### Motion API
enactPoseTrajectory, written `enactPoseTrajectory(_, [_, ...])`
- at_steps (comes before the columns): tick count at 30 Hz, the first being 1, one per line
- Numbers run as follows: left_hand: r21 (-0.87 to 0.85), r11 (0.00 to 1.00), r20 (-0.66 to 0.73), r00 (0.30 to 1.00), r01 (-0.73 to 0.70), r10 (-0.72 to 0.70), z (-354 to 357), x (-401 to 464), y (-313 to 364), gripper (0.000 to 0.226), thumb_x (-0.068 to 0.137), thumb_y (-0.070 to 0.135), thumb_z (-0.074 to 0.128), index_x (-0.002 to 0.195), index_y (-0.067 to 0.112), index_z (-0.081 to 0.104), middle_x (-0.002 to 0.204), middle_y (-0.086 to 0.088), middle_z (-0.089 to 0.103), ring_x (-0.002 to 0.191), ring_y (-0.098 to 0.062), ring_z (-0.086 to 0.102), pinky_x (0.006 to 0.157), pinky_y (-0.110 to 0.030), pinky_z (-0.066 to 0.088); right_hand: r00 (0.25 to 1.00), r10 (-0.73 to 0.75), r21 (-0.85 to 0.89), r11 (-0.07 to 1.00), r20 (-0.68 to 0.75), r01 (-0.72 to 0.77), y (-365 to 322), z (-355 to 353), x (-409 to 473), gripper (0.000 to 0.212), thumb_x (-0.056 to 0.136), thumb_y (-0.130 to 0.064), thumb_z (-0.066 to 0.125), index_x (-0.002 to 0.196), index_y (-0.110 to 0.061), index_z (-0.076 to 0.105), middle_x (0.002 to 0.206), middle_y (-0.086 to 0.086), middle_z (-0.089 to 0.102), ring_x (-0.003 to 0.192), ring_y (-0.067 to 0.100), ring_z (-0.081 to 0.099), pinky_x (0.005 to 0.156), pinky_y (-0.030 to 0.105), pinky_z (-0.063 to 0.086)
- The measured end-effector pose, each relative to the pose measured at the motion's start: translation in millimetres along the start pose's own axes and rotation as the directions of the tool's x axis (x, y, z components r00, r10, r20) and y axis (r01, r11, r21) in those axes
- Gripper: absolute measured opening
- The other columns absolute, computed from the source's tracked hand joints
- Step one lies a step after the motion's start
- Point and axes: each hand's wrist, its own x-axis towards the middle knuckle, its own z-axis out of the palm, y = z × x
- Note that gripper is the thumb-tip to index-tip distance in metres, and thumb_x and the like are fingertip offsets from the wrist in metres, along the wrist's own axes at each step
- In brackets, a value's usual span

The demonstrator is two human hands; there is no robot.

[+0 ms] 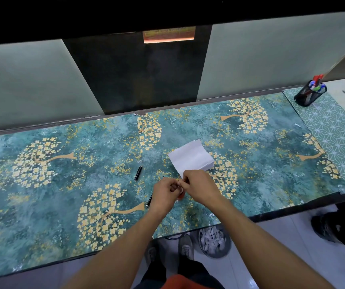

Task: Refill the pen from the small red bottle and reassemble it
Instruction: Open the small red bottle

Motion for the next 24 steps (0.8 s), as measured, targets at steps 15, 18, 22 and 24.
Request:
enactPoseTrajectory(15, [0.05,0.999,0.003,1.0,-0.01,0.01,-1.5,-0.6,2.2,0.005,0.081,0.013,0.07,0.08,0.015,0.074,0.079,-0.003,0.067,0.075,-0.018,0.062,0.07,-0.032,0.05,1.0,-0.002,-0.017,1.0,0.01,0.002,0.1,-1.1,-1.5,0.02,0.095,-0.037,0.066,0.081,-0.024,0.059,0.085,0.004,0.073,0.082,0.027,0.065,0.065,0.033,0.044])
enactPoseTrajectory(18, [0.046,0.999,0.001,1.0,-0.01,0.01,-2.1,-1.0,3.5,0.006,0.083,0.013,0.07,0.079,0.016,0.074,0.078,-0.001,0.066,0.073,-0.016,0.062,0.069,-0.031,0.052,1.0,0.01,-0.003,1.0,0.024,-0.01,2.4,-2.0,-2.6,0.018,0.094,-0.038,0.068,0.086,-0.023,0.064,0.085,0.002,0.073,0.082,0.025,0.066,0.068,0.036,0.053])
enactPoseTrajectory(22, [0.037,0.999,0.004,1.0,-0.021,0.021,-3.9,-2.0,4.6,0.007,0.084,0.012,0.072,0.085,0.019,0.075,0.081,0.002,0.063,0.072,-0.012,0.059,0.072,-0.027,0.052,0.996,-0.058,0.021,0.998,0.063,0.057,4.7,-5.2,-4.3,0.012,0.092,-0.028,0.069,0.103,-0.023,0.069,0.1,0.0,0.076,0.093,0.024,0.069,0.078,0.037,0.056])
enactPoseTrajectory(24, [0.035,0.999,0.009,1.0,-0.018,0.018,-4.2,-2.0,4.3,0.007,0.084,0.012,0.073,0.085,0.018,0.075,0.082,0.002,0.063,0.073,-0.011,0.059,0.072,-0.025,0.05,0.996,-0.068,0.012,0.998,0.058,0.067,4.2,-6.3,-4.7,0.011,0.093,-0.024,0.067,0.104,-0.023,0.069,0.101,0.001,0.076,0.094,0.025,0.068,0.077,0.037,0.056])
